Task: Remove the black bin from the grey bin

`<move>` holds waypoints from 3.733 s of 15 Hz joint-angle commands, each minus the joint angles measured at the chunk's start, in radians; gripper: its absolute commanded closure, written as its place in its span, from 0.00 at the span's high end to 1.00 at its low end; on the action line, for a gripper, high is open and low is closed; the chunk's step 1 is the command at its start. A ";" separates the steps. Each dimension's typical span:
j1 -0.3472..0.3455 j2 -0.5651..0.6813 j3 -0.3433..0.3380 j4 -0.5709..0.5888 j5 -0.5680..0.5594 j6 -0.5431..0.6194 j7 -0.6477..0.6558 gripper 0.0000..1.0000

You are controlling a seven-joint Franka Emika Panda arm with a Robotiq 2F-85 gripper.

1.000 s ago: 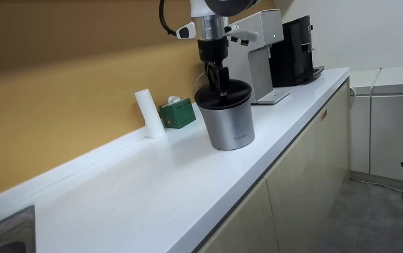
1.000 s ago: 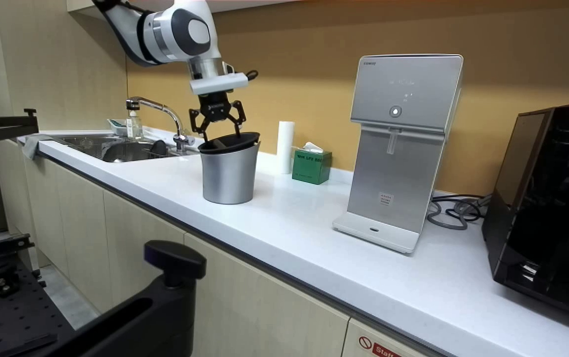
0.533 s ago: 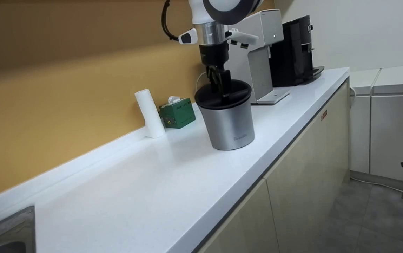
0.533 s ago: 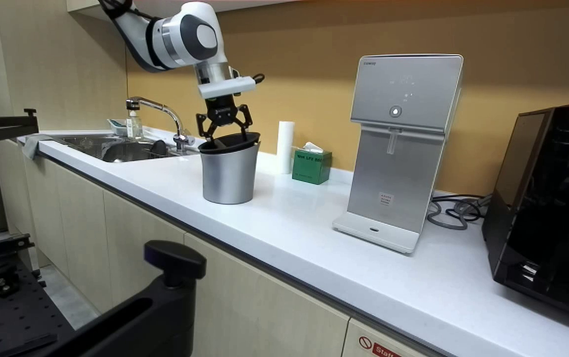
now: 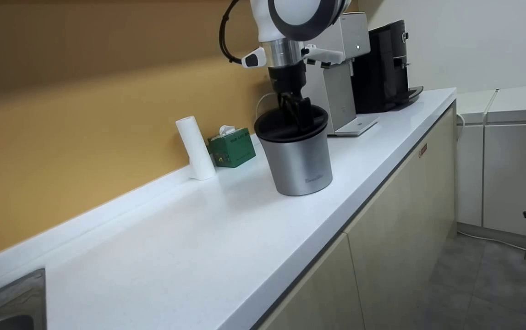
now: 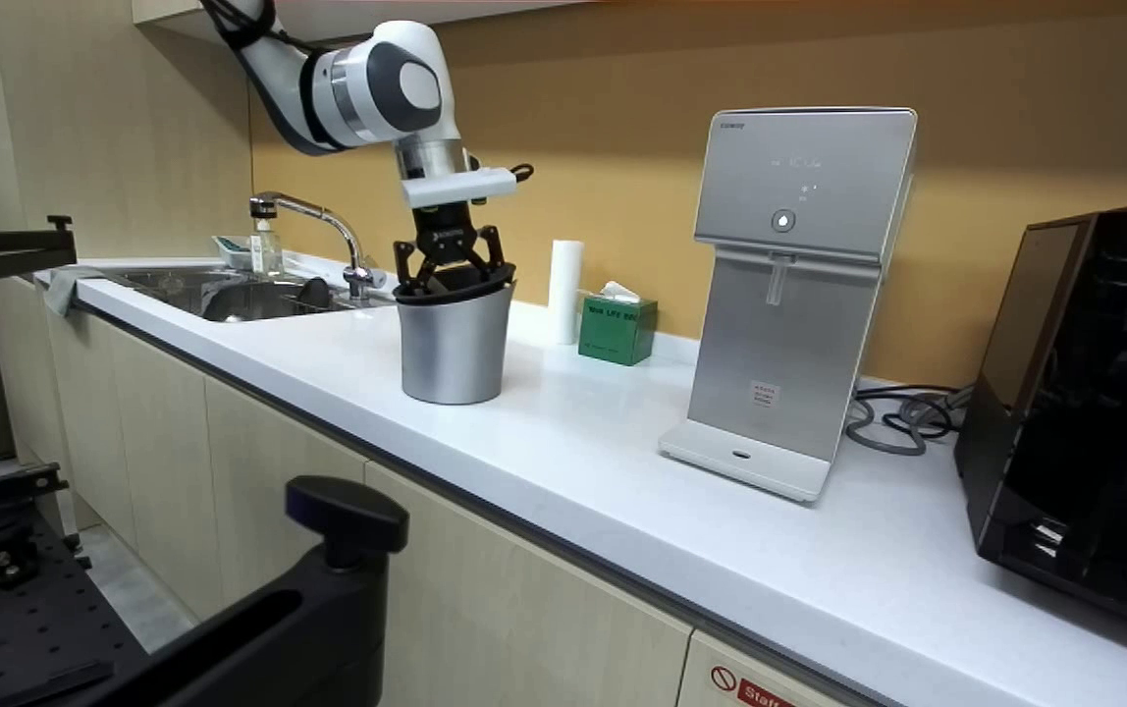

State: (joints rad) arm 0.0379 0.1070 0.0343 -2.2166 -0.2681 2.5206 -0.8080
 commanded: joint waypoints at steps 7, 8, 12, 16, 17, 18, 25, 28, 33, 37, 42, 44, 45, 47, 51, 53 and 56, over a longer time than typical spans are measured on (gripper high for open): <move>-0.010 -0.010 0.021 0.026 0.092 -0.092 -0.085 0.18; -0.009 -0.010 0.022 0.026 0.099 -0.098 -0.091 0.12; -0.009 -0.012 0.024 0.036 0.134 -0.122 -0.097 0.04; -0.003 -0.017 0.030 0.059 0.147 -0.150 -0.094 0.02; -0.001 -0.017 0.031 0.068 0.142 -0.160 -0.089 0.02; 0.001 -0.016 0.032 0.082 0.135 -0.178 -0.082 0.02; 0.009 0.010 0.037 0.275 0.134 -0.361 -0.061 0.02; 0.006 0.028 0.034 0.374 0.128 -0.436 -0.060 0.02; -0.026 0.058 0.017 0.529 0.146 -0.552 -0.150 0.02; -0.060 0.080 -0.008 0.608 0.133 -0.624 -0.193 0.02; -0.078 0.070 -0.019 0.572 0.136 -0.622 -0.191 0.09; -0.082 0.072 -0.020 0.572 0.137 -0.626 -0.191 0.09; -0.082 0.072 -0.020 0.572 0.138 -0.628 -0.191 0.09; -0.085 0.073 -0.019 0.575 0.143 -0.644 -0.205 0.02; -0.111 0.064 -0.037 0.601 0.144 -0.699 -0.270 0.02; -0.130 0.061 -0.054 0.620 0.145 -0.725 -0.297 0.02; -0.165 0.066 -0.086 0.640 0.140 -0.747 -0.336 0.02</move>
State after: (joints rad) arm -0.0999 0.1735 -0.0267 -1.6239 -0.1315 1.8206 -1.1002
